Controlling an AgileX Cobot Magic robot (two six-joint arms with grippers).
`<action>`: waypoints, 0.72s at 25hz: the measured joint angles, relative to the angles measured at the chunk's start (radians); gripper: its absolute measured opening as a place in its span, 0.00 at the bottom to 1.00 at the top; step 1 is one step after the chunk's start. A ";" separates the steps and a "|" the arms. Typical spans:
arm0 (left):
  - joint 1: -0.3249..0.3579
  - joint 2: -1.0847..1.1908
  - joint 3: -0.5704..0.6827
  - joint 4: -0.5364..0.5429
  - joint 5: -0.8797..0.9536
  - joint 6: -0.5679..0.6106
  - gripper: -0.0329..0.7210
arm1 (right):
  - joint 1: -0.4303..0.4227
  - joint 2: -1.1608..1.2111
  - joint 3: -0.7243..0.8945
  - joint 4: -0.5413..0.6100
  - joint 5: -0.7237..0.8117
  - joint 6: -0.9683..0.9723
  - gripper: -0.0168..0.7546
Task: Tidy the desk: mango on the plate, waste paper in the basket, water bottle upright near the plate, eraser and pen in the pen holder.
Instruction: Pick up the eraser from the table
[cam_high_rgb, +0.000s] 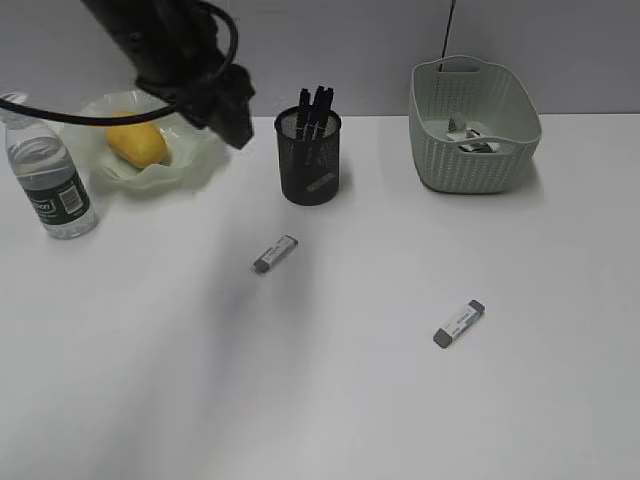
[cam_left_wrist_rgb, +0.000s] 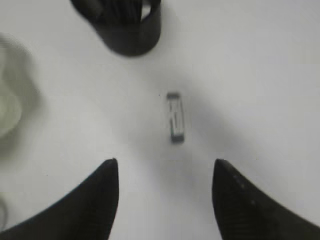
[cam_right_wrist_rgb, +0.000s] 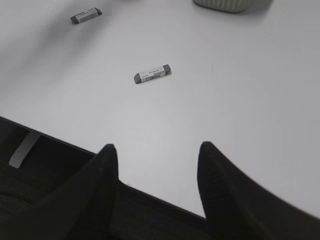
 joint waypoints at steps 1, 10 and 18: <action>0.001 -0.011 0.000 0.047 0.064 -0.043 0.65 | 0.000 0.000 0.000 0.000 0.000 0.000 0.56; 0.001 -0.199 0.137 0.154 0.220 -0.200 0.58 | 0.000 0.000 0.000 0.000 0.000 0.006 0.56; 0.001 -0.531 0.577 0.154 0.059 -0.209 0.58 | 0.000 0.000 0.000 -0.001 0.000 0.007 0.56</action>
